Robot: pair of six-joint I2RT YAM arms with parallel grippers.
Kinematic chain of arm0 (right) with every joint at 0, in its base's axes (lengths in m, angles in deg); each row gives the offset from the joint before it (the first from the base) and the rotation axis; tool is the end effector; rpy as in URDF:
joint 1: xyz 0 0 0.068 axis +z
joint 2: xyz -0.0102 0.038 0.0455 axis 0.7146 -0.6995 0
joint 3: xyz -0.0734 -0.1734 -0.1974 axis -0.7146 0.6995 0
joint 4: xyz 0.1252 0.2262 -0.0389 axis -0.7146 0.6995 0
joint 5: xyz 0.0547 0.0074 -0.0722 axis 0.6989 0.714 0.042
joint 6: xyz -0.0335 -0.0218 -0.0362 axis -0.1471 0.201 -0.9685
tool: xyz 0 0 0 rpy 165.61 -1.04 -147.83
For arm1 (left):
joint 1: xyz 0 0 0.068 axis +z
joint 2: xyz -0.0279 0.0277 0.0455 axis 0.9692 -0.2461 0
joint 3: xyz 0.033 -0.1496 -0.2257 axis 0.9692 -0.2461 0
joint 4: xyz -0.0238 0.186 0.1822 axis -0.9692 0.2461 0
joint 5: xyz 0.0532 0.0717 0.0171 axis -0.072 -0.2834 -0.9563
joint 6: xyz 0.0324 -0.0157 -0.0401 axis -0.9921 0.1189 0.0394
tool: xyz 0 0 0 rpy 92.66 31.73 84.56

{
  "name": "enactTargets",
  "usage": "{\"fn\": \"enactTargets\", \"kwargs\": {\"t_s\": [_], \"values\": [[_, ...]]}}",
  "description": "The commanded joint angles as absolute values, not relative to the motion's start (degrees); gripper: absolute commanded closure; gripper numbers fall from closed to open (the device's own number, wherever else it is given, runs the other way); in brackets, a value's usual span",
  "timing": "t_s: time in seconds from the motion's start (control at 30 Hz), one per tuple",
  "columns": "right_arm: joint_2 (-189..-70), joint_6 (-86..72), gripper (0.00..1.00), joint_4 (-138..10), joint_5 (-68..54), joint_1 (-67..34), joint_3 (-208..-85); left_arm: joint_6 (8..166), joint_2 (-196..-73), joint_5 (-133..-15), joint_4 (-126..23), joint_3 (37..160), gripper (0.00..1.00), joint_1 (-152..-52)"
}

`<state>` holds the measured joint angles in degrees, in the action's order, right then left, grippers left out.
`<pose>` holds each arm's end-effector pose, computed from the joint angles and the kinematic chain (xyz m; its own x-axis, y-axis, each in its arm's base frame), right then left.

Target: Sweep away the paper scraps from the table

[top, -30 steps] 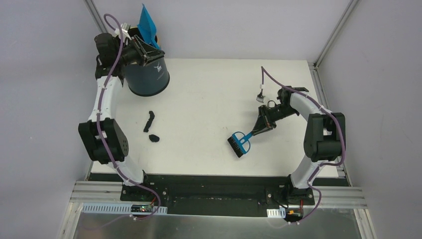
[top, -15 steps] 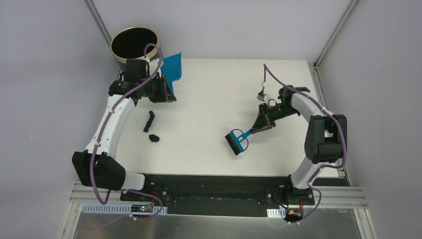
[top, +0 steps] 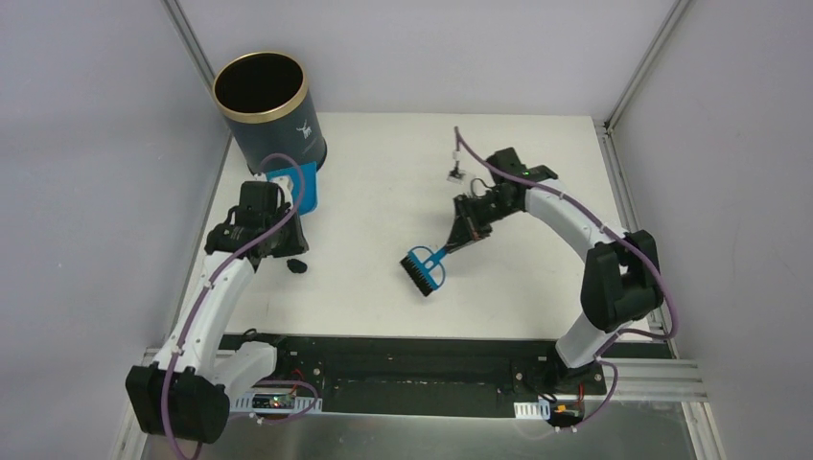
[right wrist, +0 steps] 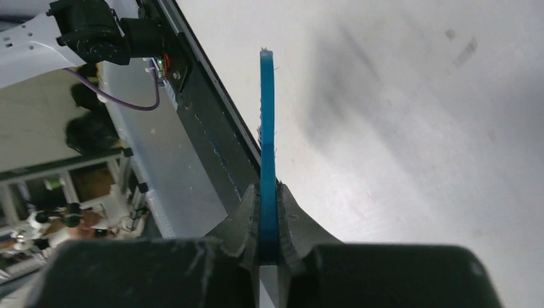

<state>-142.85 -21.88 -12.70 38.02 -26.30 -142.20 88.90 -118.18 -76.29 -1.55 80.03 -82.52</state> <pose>0.2863 0.1300 0.2422 -0.8508 -0.3886 -0.3538 -0.5123 0.4629 0.7234 0.1985 -0.0273 0.2883 -0.8187 -0.1418 -0.5564 -0.0173 0.9747 -0.2228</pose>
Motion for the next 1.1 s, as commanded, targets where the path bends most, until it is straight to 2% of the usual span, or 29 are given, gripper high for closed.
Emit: {"fn": "enactTargets", "kwargs": {"t_s": [0.0, 0.17, 0.33, 0.5, 0.63, 0.73, 0.77, 0.8, 0.97, 1.07], "values": [[-146.6, -11.8, 1.00, -24.9, 32.0, -15.8, -153.0, 91.8, -110.4, -85.7, -9.4, 76.0, 1.00, -81.6], [-161.4, -10.1, 1.00, -18.9, 31.6, -6.7, -169.7, 94.8, -106.8, -87.4, -11.6, 73.9, 1.00, -76.3], [-167.8, -3.8, 1.00, -28.7, 29.1, -0.3, -175.9, 98.5, -105.2, -92.8, -9.8, 74.0, 1.00, -73.8], [-170.4, -3.8, 1.00, -46.7, 29.1, 3.3, -174.1, 100.6, -100.9, -100.8, -7.5, 73.0, 1.00, -73.7], [-174.8, -3.8, 1.00, -57.1, 29.1, 5.2, -176.1, 100.8, -101.6, -101.7, -7.3, 73.2, 1.00, -73.7], [-180.8, -3.8, 1.00, -58.8, 29.1, 7.1, -181.6, 101.4, -101.9, -101.9, -7.0, 72.9, 1.00, -73.8], [-183.1, 29.9, 1.00, -60.0, 22.2, 7.5, -184.1, 101.5, -102.0, -102.0, -7.0, 72.8, 1.00, -73.7], [-185.3, 37.2, 1.00, -62.0, 21.9, 7.8, -186.1, 101.5, -102.2, -102.2, -6.9, 72.9, 1.00, -73.8], [-198.4, 54.6, 1.00, -70.8, 24.1, 10.2, -199.7, 101.4, -102.5, -102.8, -6.7, 73.0, 1.00, -73.7], [-201.3, 58.8, 1.00, -74.6, 21.7, 12.0, -203.0, 101.1, -102.4, -102.8, -6.7, 73.0, 1.00, -73.7]]}}
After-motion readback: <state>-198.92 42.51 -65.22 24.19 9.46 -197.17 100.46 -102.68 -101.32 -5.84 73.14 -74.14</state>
